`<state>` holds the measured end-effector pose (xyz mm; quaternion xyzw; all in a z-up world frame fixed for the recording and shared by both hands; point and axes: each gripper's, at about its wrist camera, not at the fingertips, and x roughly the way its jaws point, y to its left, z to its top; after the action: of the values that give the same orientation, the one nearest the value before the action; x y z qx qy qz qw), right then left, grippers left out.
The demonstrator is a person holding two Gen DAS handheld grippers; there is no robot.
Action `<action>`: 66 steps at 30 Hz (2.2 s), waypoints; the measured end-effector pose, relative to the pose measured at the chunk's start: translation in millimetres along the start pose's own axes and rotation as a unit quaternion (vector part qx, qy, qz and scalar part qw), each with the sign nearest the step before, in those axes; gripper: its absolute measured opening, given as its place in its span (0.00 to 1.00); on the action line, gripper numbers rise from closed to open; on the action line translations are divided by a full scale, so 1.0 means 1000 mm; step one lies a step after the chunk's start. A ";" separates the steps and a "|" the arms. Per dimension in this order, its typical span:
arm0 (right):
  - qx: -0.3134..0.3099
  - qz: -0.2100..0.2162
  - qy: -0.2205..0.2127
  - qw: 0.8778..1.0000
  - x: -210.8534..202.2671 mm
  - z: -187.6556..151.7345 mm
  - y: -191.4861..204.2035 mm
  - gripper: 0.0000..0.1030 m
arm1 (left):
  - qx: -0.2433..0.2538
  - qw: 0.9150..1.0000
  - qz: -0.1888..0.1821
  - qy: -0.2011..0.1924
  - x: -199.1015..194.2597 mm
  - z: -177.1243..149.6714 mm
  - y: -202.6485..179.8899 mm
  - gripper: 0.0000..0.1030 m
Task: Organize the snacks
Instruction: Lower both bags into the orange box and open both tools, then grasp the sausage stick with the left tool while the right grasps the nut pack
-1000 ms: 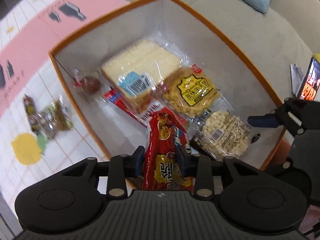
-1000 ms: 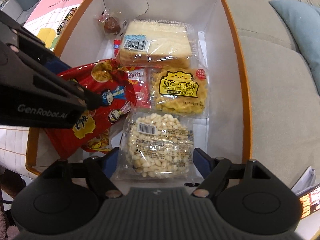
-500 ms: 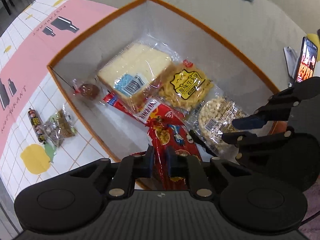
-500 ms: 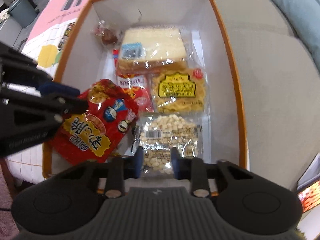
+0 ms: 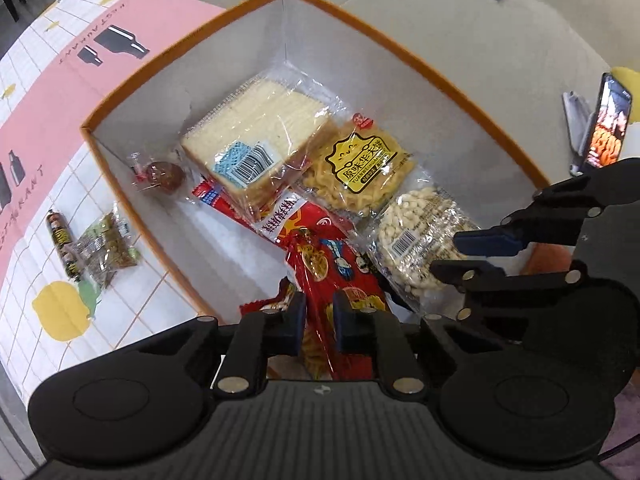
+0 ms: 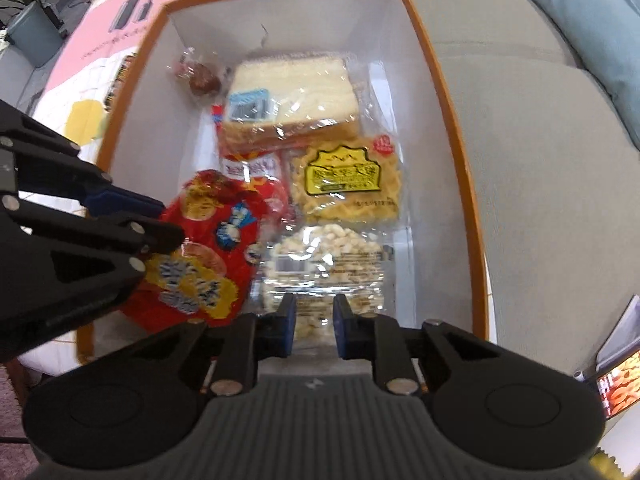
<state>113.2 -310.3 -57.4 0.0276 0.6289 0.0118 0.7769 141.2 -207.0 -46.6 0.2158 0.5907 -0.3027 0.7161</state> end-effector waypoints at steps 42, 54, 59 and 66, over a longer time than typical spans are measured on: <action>-0.213 0.083 -0.092 0.969 0.020 0.121 0.208 0.76 | -0.181 0.978 0.032 -0.100 -0.029 -0.072 0.251 0.45; -0.351 0.057 -0.077 0.932 0.086 0.157 0.215 0.76 | -0.222 0.967 0.005 -0.122 0.039 -0.035 0.291 0.45; -0.380 0.053 -0.067 0.921 0.102 0.166 0.218 0.76 | -0.227 0.967 0.007 -0.115 0.054 -0.023 0.292 0.45; -0.373 0.058 -0.022 0.926 0.113 0.181 0.221 0.76 | -0.228 0.967 0.018 -0.109 0.067 -0.017 0.292 0.45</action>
<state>316.8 -89.0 -117.4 -0.2282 0.5590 0.2899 0.7426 338.2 3.6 -129.3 0.0233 0.5587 -0.1685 0.8117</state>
